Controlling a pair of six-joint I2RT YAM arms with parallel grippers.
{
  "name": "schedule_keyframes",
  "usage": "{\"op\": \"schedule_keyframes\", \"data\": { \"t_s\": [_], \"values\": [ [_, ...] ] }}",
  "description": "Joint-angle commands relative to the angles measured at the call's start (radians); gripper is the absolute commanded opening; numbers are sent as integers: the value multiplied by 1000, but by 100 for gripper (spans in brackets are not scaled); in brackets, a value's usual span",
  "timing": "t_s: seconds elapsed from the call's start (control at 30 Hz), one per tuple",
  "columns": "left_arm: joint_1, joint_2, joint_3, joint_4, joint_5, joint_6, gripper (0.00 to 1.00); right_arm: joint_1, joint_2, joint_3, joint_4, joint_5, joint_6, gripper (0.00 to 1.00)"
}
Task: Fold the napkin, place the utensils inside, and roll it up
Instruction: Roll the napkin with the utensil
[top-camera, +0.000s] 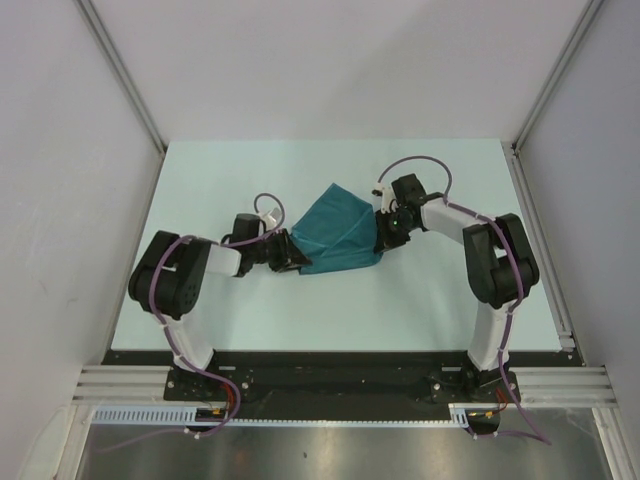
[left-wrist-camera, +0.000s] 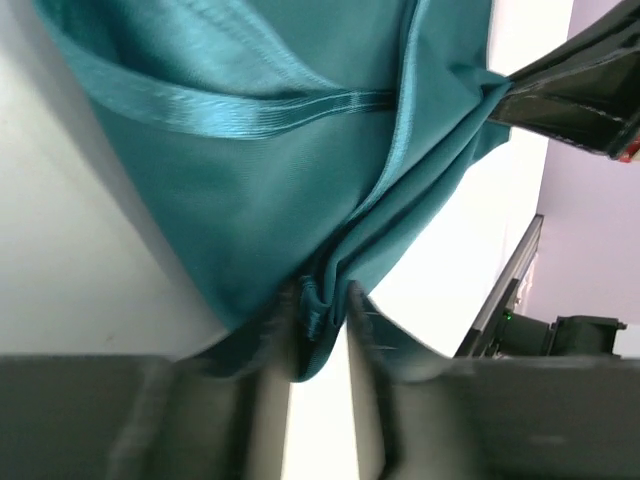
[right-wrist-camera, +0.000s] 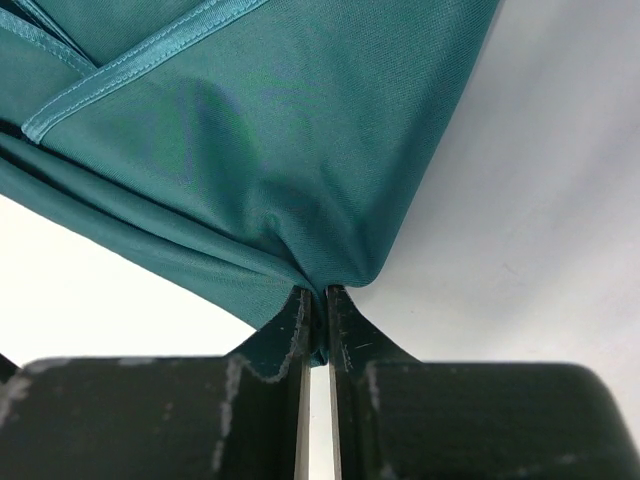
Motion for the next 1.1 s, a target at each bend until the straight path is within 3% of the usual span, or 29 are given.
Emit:
{"op": "schedule_keyframes", "data": {
  "t_s": [0.0, 0.07, 0.47, 0.77, 1.07],
  "values": [
    [10, -82, 16, -58, -54, 27, 38, -6, 33, 38, -57, 46, -20, 4],
    [10, -109, 11, -76, -74, 42, 47, -6, 36, 46, -63, 51, -23, 1],
    [10, -200, -56, -88, -107, 58, 62, -6, 64, 78, -128, 60, -64, 0],
    [10, -300, -161, 5, -124, 71, 82, -6, 88, 99, -161, 37, -75, 0],
    [6, -212, -191, 128, -140, 70, 86, -3, 107, 110, -200, 11, -91, 0]
  ]
}}
